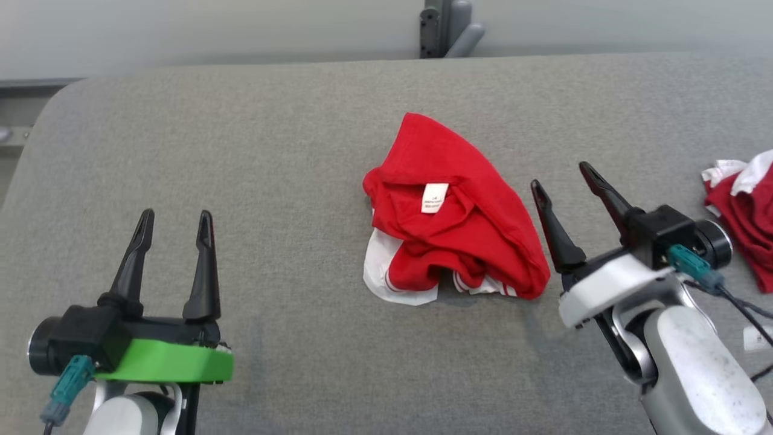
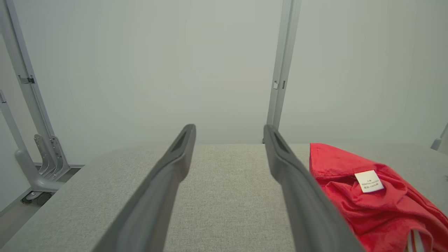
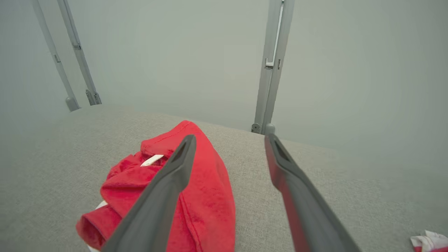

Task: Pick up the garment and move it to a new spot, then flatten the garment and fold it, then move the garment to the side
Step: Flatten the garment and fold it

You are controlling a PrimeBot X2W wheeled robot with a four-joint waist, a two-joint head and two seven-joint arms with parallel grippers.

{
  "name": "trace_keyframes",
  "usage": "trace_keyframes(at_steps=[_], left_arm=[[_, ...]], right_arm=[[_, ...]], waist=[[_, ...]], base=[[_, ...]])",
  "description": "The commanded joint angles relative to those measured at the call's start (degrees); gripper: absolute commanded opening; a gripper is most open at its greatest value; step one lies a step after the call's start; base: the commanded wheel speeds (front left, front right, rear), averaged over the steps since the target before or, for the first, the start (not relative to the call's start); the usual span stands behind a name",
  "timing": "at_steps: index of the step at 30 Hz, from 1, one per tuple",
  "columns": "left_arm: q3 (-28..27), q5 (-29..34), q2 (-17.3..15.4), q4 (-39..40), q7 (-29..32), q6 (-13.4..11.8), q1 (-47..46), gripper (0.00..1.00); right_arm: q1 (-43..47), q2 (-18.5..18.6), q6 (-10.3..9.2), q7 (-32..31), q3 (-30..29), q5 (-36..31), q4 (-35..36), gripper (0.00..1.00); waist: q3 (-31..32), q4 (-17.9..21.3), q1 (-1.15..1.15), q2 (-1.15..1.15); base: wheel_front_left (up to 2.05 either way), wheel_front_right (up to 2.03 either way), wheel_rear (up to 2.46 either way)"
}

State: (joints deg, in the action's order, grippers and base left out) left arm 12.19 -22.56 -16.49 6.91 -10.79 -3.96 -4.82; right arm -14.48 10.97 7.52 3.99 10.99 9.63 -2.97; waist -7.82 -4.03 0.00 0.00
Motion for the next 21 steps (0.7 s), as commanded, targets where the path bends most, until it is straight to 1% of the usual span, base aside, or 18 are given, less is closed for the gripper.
trace_keyframes(at_steps=[1, 6, 9, 11, 12, 15, 18, 19, 20, 21], left_arm=[[0.4, 0.0, 0.6, -0.7, -0.8, 0.6, -1.8, 1.00], [1.7, 0.0, 2.4, -3.1, -2.4, 1.7, -4.7, 1.00], [2.1, 0.1, 3.4, -4.8, -3.1, 2.4, -6.0, 1.00], [2.4, 0.2, 4.0, -5.8, -3.5, 3.0, -6.7, 1.00], [2.4, 0.2, 4.0, -5.8, -3.5, 3.0, -6.7, 1.00], [2.6, 0.5, 4.6, -7.1, -3.9, 3.4, -7.4, 1.00], [2.4, 0.7, 5.3, -7.9, -4.2, 3.8, -7.9, 1.00], [2.3, 0.8, 5.4, -8.2, -4.2, 3.9, -8.0, 1.00], [2.2, 0.9, 5.6, -8.3, -4.3, 4.0, -8.1, 1.00], [2.2, 1.0, 5.8, -8.5, -4.3, 4.0, -8.1, 1.00]], right_arm=[[-3.2, 1.6, -0.06, -1.2, 2.3, 0.5, -1.3, 1.00], [-12.4, 6.4, -0.06, -5.3, 11.1, 2.2, -6.3, 1.00], [-17.7, 9.3, -0.06, -8.3, 16.8, 3.3, -9.8, 1.00], [-20.9, 11.3, -0.06, -10.7, 20.8, 3.6, -12.1, 1.00], [-20.9, 11.3, -0.06, -10.7, 20.8, 3.6, -12.1, 1.00], [-25.1, 13.5, -0.07, -13.6, 26.6, 4.9, -14.8, 1.00], [-28.5, 15.2, -0.07, -15.7, 31.0, 5.9, -16.8, 1.00], [-29.5, 15.5, -0.07, -16.4, 31.9, 6.0, -17.4, 0.89], [-30.3, 15.8, -0.07, -16.9, 32.7, 6.3, -17.8, 0.48], [-31.0, 15.9, -0.07, -17.1, 33.1, 6.6, -18.0, 0.17]], waist=[[-4.6, -5.3, 0.00, 0.00], [-7.6, -9.5, 0.00, 0.00], [-8.6, -11.1, 0.00, 0.00], [-9.1, -11.9, 0.00, 0.00], [-9.1, -11.9, 0.00, 0.00], [-9.4, -12.5, 0.00, 0.00], [-9.7, -12.6, 0.00, 0.00], [-9.7, -12.5, 0.00, 0.00], [-9.7, -12.4, 0.00, 0.00], [-9.8, -12.2, 0.00, 0.00]], base=[[0.00, 0.00, 0.00], [0.00, 0.00, 0.00], [0.00, 0.00, 0.00], [0.00, 0.00, 0.00], [0.00, 0.00, 0.00], [0.00, 0.00, 0.00], [0.00, 0.00, 0.00], [0.00, 0.00, 0.00], [0.00, 0.00, 0.00], [0.00, 0.00, 0.00]])
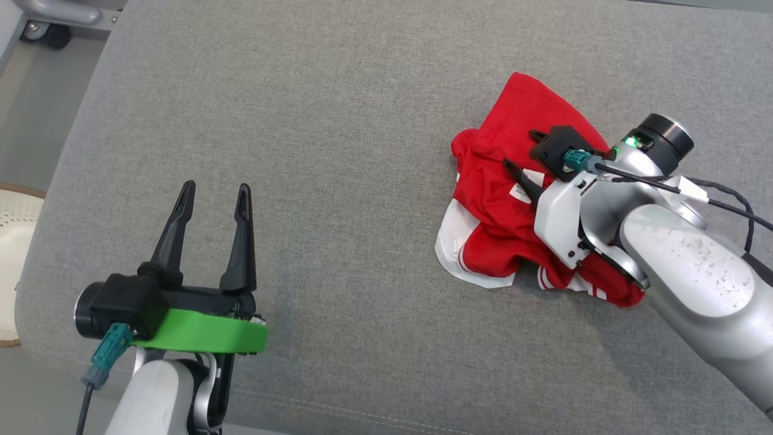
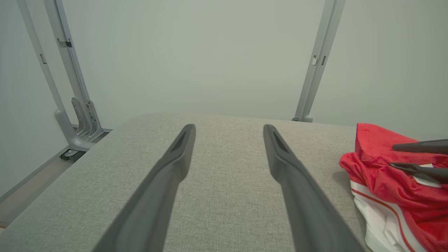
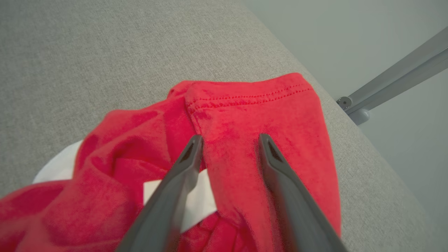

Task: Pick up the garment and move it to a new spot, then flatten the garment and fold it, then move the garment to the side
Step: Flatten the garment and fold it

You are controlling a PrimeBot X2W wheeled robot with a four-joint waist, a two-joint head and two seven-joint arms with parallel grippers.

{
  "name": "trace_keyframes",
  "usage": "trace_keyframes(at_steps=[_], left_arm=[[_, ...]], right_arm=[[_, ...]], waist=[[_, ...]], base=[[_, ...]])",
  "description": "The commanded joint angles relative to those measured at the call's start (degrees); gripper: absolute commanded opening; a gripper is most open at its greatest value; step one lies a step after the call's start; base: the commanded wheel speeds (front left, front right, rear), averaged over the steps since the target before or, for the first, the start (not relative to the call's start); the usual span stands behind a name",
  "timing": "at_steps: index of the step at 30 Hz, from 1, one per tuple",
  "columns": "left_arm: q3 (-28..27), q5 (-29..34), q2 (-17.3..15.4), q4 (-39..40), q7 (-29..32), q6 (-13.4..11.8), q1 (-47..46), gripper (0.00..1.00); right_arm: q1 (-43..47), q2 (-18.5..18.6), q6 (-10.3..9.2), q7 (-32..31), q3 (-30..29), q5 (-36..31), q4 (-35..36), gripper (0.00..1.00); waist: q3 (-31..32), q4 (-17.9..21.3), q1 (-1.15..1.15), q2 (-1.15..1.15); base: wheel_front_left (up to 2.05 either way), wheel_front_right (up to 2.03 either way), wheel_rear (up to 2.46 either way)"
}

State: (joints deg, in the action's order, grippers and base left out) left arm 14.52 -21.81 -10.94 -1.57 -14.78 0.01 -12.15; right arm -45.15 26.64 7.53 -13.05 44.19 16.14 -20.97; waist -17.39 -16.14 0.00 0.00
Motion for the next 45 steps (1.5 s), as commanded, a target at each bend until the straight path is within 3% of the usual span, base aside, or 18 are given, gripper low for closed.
trace_keyframes(at_steps=[1, 6, 9, 15, 22, 29, 30, 31, 32, 38, 45], left_arm=[[-0.2, 0.4, 0.3, -0.1, -0.4, 0.3, -0.8, 1.00], [-0.9, 0.9, 0.4, -0.3, -0.4, 0.7, -1.1, 1.00], [-1.5, 1.4, 0.3, 0.1, -0.4, 0.9, -0.9, 1.00], [-2.6, 2.2, -0.4, 0.5, -0.4, 1.1, -0.5, 1.00], [-2.7, 2.6, -1.5, 1.5, -0.2, 1.1, -0.3, 1.00], [-2.3, 2.9, -2.3, 2.9, 0.9, 1.2, -1.5, 1.00], [-2.2, 2.8, -2.4, 3.0, 1.0, 1.2, -1.5, 1.00], [-2.2, 2.8, -2.5, 3.1, 1.0, 1.1, -1.5, 1.00], [-2.3, 2.7, -2.7, 3.1, 1.1, 1.1, -1.5, 1.00], [-2.8, 2.3, -3.3, 3.5, 1.4, 0.3, -0.2, 1.00], [-3.9, 1.7, -3.6, 4.1, 1.4, -1.2, 1.9, 1.00]], right_arm=[[-0.9, 0.5, -0.08, -0.2, 0.4, 0.1, -0.3, 0.00], [-2.0, -0.2, -0.08, 1.9, -1.8, 1.9, -0.2, 0.00], [-1.0, -1.3, -0.08, 4.1, -6.5, 2.3, 0.4, 0.00], [6.0, -4.6, -0.08, 8.9, -22.4, 1.6, 2.1, 0.00], [19.2, -11.5, -0.07, 12.9, -42.2, 0.7, 4.4, 0.00], [24.6, -17.3, -0.05, 18.6, -52.1, 0.5, 1.4, 0.00], [24.7, -17.7, -0.06, 19.6, -52.7, 0.3, 0.4, 0.19], [24.7, -18.2, -0.06, 20.5, -53.2, 0.5, -0.6, 0.89], [24.6, -18.5, -0.06, 21.6, -53.7, 0.6, -1.5, 1.00], [25.8, -20.1, -0.06, 27.0, -56.4, 0.2, -3.6, 1.00], [29.6, -20.5, -0.06, 28.3, -56.8, -2.9, 3.8, 1.00]], waist=[[-0.2, 0.1, 0.00, 0.00], [-0.4, 1.8, 0.00, 0.00], [-0.3, 3.2, 0.00, 0.00], [0.1, 6.6, 0.00, 0.00], [-0.5, 9.6, 0.00, 0.00], [-2.5, 11.0, 0.00, 0.00], [-2.7, 11.1, 0.00, 0.00], [-2.8, 11.2, 0.00, 0.00], [-2.8, 11.4, 0.00, 0.00], [-2.0, 12.8, 0.00, 0.00], [0.8, 14.7, 0.00, 0.00]], base=[[0.00, 0.00, 0.00], [0.00, 0.00, 0.00], [0.00, 0.00, 0.00], [0.00, 0.00, 0.00], [0.00, 0.00, 0.00], [0.00, 0.00, 0.00], [0.00, 0.00, 0.00], [0.00, 0.00, 0.00], [0.00, 0.00, 0.00], [0.00, 0.00, 0.00], [0.00, 0.00, 0.00]])
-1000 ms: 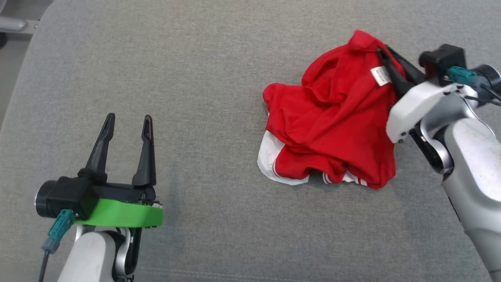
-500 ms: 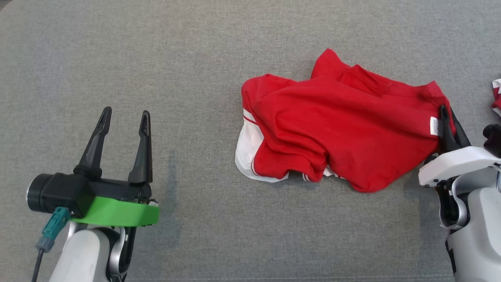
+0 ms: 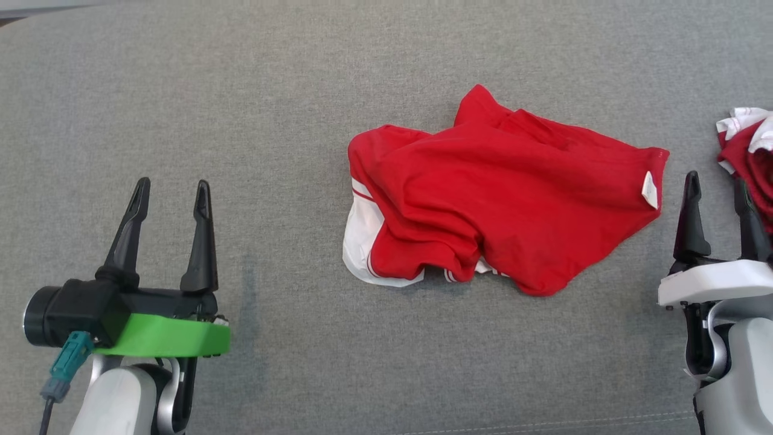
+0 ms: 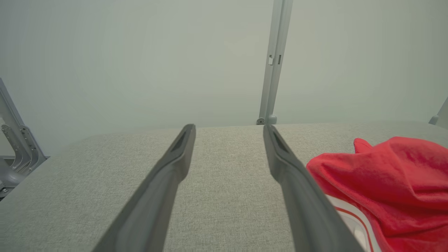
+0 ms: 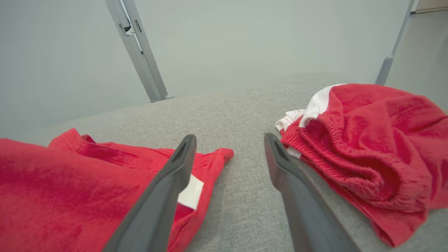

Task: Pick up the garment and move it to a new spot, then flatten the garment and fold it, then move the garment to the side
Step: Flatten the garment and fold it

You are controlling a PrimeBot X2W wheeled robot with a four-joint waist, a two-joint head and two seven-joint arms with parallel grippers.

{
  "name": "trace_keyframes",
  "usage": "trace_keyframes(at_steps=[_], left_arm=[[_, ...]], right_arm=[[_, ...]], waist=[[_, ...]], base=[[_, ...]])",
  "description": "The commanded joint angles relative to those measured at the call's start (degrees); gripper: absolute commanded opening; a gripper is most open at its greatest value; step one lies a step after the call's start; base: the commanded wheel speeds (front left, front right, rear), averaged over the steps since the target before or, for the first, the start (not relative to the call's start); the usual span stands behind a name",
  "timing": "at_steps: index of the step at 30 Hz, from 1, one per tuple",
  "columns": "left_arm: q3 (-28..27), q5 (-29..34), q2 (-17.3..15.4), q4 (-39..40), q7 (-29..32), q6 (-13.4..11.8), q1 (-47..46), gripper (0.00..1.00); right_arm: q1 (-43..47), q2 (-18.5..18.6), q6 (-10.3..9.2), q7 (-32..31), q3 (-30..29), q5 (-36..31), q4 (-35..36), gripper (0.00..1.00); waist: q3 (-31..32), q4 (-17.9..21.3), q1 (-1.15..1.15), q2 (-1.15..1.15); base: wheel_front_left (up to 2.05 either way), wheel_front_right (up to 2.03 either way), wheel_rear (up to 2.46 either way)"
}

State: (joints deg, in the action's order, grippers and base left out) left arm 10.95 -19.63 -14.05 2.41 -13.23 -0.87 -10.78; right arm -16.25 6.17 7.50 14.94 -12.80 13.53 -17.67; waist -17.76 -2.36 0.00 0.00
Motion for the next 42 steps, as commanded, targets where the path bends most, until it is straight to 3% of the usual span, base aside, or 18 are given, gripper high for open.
trace_keyframes(at_steps=[1, 13, 28, 34, 42], left_arm=[[-0.5, -0.7, -0.6, 0.2, 0.0, -0.5, 0.9, 1.00], [-0.1, -0.7, -1.3, 0.8, 1.4, -2.0, 6.9, 1.00], [1.0, -1.0, -1.7, 1.9, 2.4, -2.6, 9.2, 1.00], [4.0, -2.2, -0.5, 1.1, 4.2, 0.2, 5.9, 1.00], [11.4, -5.9, 2.3, -7.0, 11.4, 5.5, 2.6, 1.00]], right_arm=[[1.2, -0.1, -0.02, 0.3, 0.6, -0.9, 2.1, 1.00], [8.0, -1.1, -0.02, -1.7, 9.2, -4.4, 14.6, 1.00], [11.5, -1.7, -0.02, -4.2, 9.8, -3.9, 19.1, 1.00], [10.5, -2.0, -0.02, -4.6, 10.4, -3.8, 19.8, 1.00], [8.6, -2.4, -0.02, -4.1, 12.4, -3.3, 18.8, 1.00]], waist=[[1.6, 1.2, 0.00, 0.00], [7.3, 3.4, 0.00, 0.00], [8.5, 3.3, 0.00, 0.00], [6.6, 3.5, 0.00, 0.00], [2.2, 6.6, 0.00, 0.00]], base=[[0.00, 0.00, 0.00], [0.00, 0.00, 0.00], [0.00, 0.00, 0.00], [0.00, 0.00, 0.00], [0.00, 0.00, 0.00]])
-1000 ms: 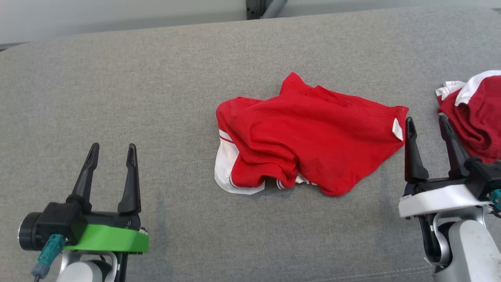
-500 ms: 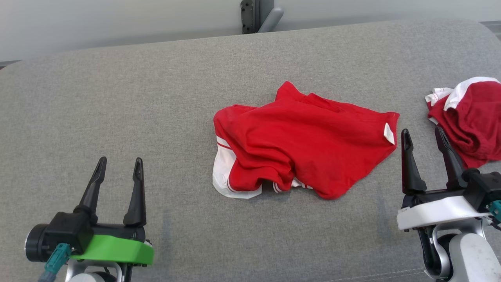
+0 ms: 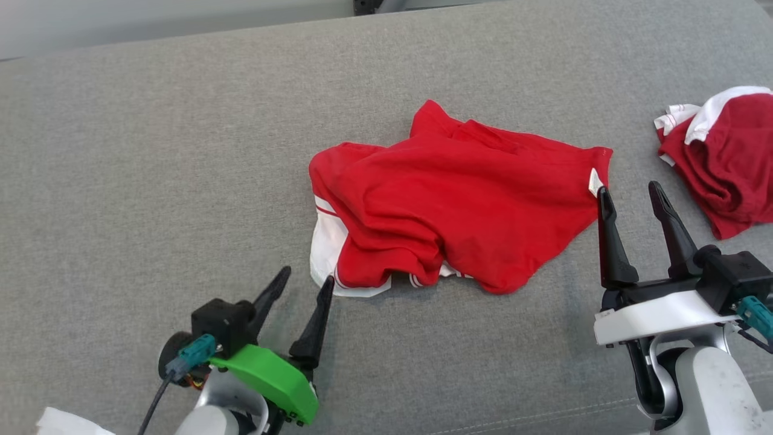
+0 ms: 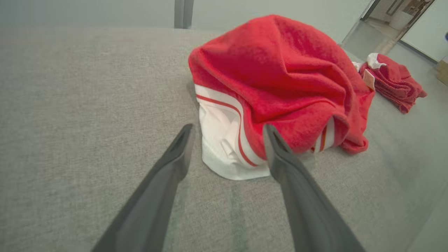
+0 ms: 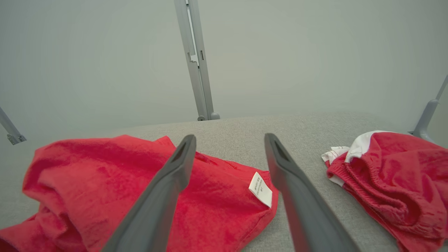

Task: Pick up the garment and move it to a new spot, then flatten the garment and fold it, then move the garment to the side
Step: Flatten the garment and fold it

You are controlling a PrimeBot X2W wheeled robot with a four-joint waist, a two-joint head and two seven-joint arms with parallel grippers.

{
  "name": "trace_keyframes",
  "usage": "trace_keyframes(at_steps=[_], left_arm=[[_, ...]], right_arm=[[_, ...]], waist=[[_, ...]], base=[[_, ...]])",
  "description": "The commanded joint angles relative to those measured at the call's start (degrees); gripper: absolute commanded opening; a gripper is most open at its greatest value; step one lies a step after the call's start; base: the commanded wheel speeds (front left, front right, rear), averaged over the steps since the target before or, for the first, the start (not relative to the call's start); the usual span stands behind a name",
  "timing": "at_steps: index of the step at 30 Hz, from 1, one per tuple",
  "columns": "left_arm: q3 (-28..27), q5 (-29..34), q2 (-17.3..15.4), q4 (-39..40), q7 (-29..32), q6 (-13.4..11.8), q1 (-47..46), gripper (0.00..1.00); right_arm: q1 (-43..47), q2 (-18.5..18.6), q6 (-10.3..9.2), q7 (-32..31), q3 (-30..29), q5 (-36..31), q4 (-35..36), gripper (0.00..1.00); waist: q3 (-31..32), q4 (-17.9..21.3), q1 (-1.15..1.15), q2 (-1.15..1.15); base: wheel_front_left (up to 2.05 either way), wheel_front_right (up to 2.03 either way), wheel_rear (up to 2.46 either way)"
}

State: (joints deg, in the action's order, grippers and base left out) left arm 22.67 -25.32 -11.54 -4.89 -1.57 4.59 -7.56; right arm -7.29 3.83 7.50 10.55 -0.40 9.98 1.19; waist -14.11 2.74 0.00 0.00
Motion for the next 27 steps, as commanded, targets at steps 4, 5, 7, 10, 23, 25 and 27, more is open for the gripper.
trace_keyframes(at_steps=[4, 5, 7, 10, 23, 25, 27], left_arm=[[1.4, -2.5, 1.0, -4.2, 1.5, 0.9, -0.9, 1.00], [1.5, -2.6, 1.2, -5.1, 1.8, 1.0, -1.1, 1.00], [1.6, -3.4, 1.5, -6.9, 2.0, 1.2, -1.6, 1.00], [1.4, -4.0, 1.5, -9.4, 1.6, 1.4, -2.6, 1.00], [0.4, -7.0, -1.2, -8.2, -2.4, 2.2, -4.2, 0.00], [-0.2, -7.1, -2.7, -3.9, -1.4, 1.7, -3.4, 0.00], [-1.3, -6.8, -5.0, 1.4, 0.0, 0.8, -2.9, 0.00]], right_arm=[[-1.0, -0.3, -0.02, 0.9, 0.4, 0.4, -0.9, 1.00], [-1.1, -0.3, -0.02, 1.1, 0.4, 0.5, -1.0, 1.00], [-1.3, -0.4, -0.02, 1.4, 0.3, 0.6, -1.3, 1.00], [-1.7, -0.5, -0.02, 1.8, 0.3, 0.8, -1.6, 1.00], [-1.4, -0.8, -0.02, 2.6, -1.7, 0.9, -2.5, 1.00], [-1.1, -0.8, -0.02, 2.7, -2.2, 0.9, -2.4, 1.00], [-0.9, -0.8, -0.02, 2.6, -2.7, 1.1, -2.3, 1.00]], waist=[[-3.1, 3.1, 0.00, 0.00], [-3.4, 3.4, 0.00, 0.00], [-4.0, 3.9, 0.00, 0.00], [-4.6, 4.5, 0.00, 0.00], [-4.0, 3.5, 0.00, 0.00], [-3.5, 2.5, 0.00, 0.00], [-3.1, 1.5, 0.00, 0.00]], base=[[0.00, 0.00, 0.00], [0.00, 0.00, 0.00], [0.00, 0.00, 0.00], [0.00, 0.00, 0.00], [0.00, 0.00, 0.00], [0.00, 0.00, 0.00], [0.00, 0.00, 0.00]])
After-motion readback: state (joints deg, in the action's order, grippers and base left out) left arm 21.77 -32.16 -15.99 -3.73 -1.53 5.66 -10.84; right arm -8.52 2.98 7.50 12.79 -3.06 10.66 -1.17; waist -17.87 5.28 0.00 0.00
